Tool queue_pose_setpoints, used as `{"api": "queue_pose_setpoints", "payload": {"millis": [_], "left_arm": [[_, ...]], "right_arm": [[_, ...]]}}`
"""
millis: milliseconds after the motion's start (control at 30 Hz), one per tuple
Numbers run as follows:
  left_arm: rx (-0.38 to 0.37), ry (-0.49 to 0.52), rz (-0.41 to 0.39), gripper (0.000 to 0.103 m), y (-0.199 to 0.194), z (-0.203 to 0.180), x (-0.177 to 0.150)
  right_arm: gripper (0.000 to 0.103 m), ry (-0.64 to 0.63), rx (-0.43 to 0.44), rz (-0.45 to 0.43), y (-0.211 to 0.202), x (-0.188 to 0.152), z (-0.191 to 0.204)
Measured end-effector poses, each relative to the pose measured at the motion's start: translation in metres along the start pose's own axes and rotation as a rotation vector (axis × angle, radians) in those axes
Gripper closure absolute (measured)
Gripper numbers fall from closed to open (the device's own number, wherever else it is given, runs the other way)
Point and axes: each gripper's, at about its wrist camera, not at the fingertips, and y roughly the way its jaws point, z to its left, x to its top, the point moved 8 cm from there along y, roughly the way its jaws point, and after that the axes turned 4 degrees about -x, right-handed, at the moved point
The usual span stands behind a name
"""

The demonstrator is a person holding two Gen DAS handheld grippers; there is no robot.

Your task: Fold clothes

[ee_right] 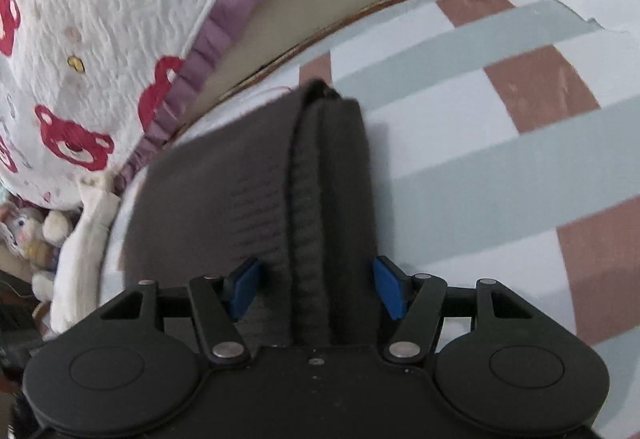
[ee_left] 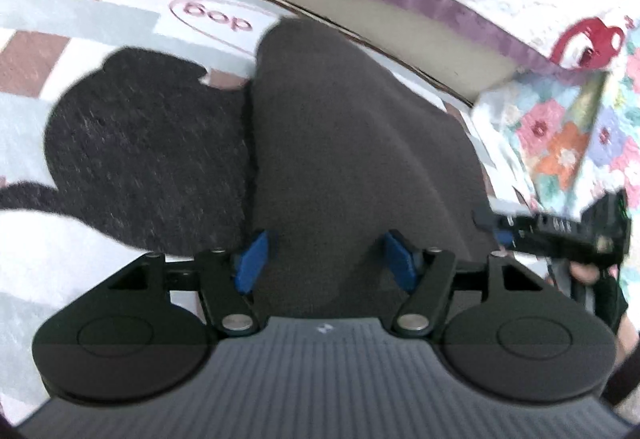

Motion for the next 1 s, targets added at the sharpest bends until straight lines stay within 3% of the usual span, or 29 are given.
{"api": "queue_pose_setpoints", "payload": {"millis": [67, 133, 333, 400, 500, 567, 600, 633, 667, 767, 833, 900, 1000], "left_arm": [[0.079, 0.007, -0.014, 0.033, 0.003, 0.008, 0.004], [0.092, 0.001, -0.022, 0.030, 0.003, 0.012, 0.004], [-0.050, -0.188, 0.041, 0.029, 0.011, 0.025, -0.011], [-0.096, -0.228, 0.062, 0.028, 0.014, 0.024, -0.016], [-0.111, -0.212, 0.053, 0.025, 0.023, 0.016, -0.011], [-0.085, -0.168, 0.061, 0.028, 0.027, 0.014, -0.006], [-0.073, -0.146, 0.065, 0.057, 0.029, 0.012, -0.004], [-0.055, -0.114, 0.068, 0.069, 0.030, 0.010, -0.001], [0.006, 0.002, 0.065, 0.071, 0.027, -0.002, 0.004], [0.162, 0.289, -0.009, 0.075, 0.013, -0.047, 0.019], [0.206, 0.354, -0.069, 0.076, 0.008, -0.062, 0.033], [0.221, 0.388, -0.079, 0.076, 0.013, -0.064, 0.043], [0.205, 0.350, -0.032, 0.077, 0.032, -0.047, 0.052]], "right_arm": [[0.034, 0.003, 0.002, 0.006, 0.001, -0.003, -0.002], [0.032, 0.005, 0.004, 0.014, 0.001, -0.005, -0.004], [0.031, 0.046, 0.090, 0.132, 0.003, -0.027, 0.002], [0.031, 0.041, 0.108, 0.118, 0.001, -0.031, 0.001], [0.030, 0.062, 0.143, 0.094, 0.004, -0.024, -0.002], [0.030, 0.083, 0.172, 0.065, 0.010, -0.014, -0.003], [0.031, 0.088, 0.183, 0.055, 0.014, -0.008, -0.002], [0.054, 0.075, 0.176, 0.046, 0.017, -0.003, 0.001], [0.062, 0.035, 0.155, 0.018, 0.016, 0.003, 0.009], [0.067, -0.251, 0.122, -0.119, -0.016, 0.008, 0.070], [0.067, -0.410, 0.084, -0.187, -0.033, 0.010, 0.106], [0.067, -0.507, 0.030, -0.235, -0.038, 0.015, 0.122], [0.067, -0.526, -0.067, -0.246, -0.023, 0.031, 0.108]]}}
